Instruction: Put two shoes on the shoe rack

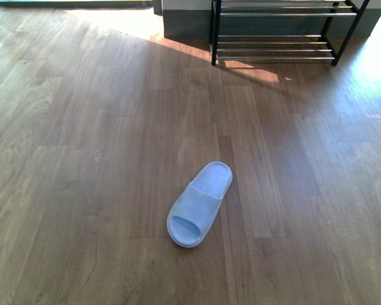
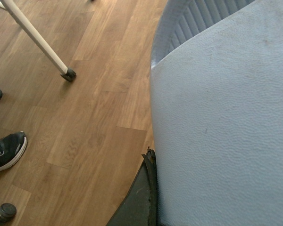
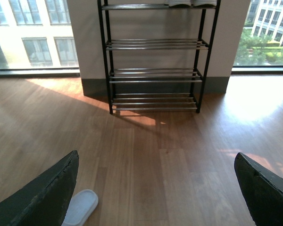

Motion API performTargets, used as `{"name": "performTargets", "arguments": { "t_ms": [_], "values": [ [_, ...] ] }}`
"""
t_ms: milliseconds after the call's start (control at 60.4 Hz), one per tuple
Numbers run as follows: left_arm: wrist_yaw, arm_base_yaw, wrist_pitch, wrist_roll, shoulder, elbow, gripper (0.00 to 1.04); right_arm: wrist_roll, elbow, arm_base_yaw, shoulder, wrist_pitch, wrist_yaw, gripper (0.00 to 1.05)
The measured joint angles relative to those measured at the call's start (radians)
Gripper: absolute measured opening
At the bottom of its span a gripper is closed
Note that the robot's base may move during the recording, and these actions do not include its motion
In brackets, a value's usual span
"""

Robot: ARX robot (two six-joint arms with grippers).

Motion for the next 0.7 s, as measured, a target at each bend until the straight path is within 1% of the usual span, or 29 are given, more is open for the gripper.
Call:
{"name": "performTargets", "arguments": {
  "t_ms": [695],
  "values": [
    [0.005,-0.002,0.000,0.003,-0.001,-0.003,0.02,0.000,0.000,0.000,-0.001,0.000,0.006,0.96]
  ]
}}
